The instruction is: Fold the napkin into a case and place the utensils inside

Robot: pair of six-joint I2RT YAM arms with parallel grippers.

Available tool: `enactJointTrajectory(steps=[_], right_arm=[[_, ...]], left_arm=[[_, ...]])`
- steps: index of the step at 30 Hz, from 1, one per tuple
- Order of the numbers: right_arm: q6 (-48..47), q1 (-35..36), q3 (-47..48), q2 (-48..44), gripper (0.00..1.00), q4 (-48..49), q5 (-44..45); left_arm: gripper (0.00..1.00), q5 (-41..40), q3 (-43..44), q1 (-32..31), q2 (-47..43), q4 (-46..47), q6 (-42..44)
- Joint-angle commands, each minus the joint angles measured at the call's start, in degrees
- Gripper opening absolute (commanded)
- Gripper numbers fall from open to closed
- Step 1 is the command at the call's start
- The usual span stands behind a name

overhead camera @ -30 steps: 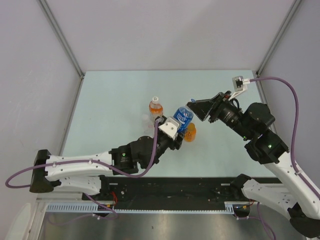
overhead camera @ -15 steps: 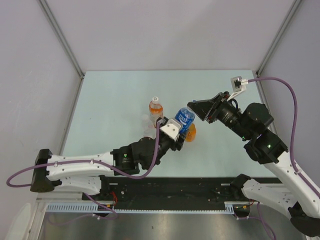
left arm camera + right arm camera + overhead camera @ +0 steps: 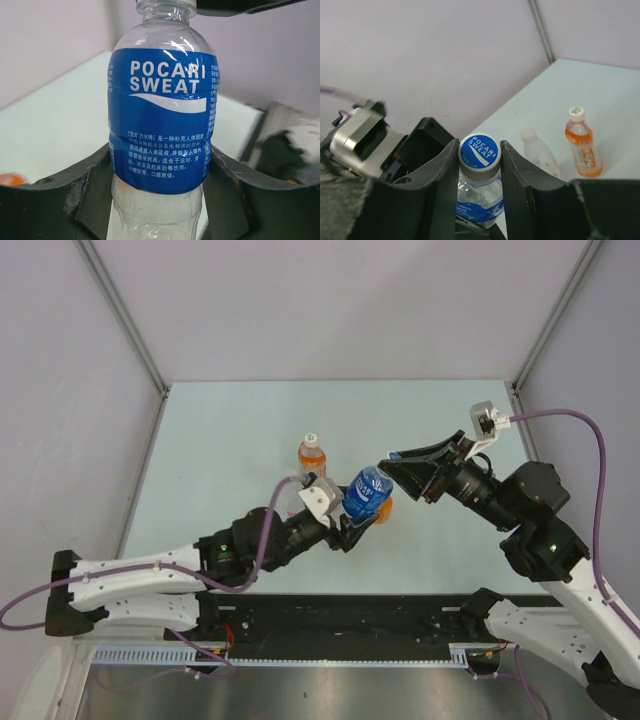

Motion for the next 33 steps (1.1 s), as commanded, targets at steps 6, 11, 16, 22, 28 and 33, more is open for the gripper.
enactJointTrajectory(steps=[6, 11, 16, 22, 28, 33], right_arm=[[-11.7, -0.6, -0.4, -3.6, 0.00, 9.7, -26.6], [-11.8, -0.4, -0.4, -3.8, 0.00, 11.4, -32.4], [-11.7, -0.4, -0.4, -4.3, 0.00, 13.2, -41.9], [-11.7, -0.4, -0.4, -6.2, 0.00, 14.4, -48.2], [-8.5, -0.6, -0.1, -6.9, 0.00, 18.7, -56.0], [-8.5, -0.5, 0.2, -6.5, 0.00, 18.7, -59.8]], left_arm=[[0.00, 56.9, 1.6, 17.4, -7.4, 4.9, -25.6], [0.00, 71.9, 3.8, 21.3, -3.2, 12.3, -34.7], [0.00, 85.5, 4.2, 22.8, 1.9, 28.3, -48.1], [0.00, 90.0, 5.1, 22.8, 7.7, 47.5, -62.2], [0.00, 90.5, 7.3, 22.7, 14.3, 59.0, -70.8], [0.00, 91.4, 8.3, 22.8, 18.1, 64.0, -75.2]])
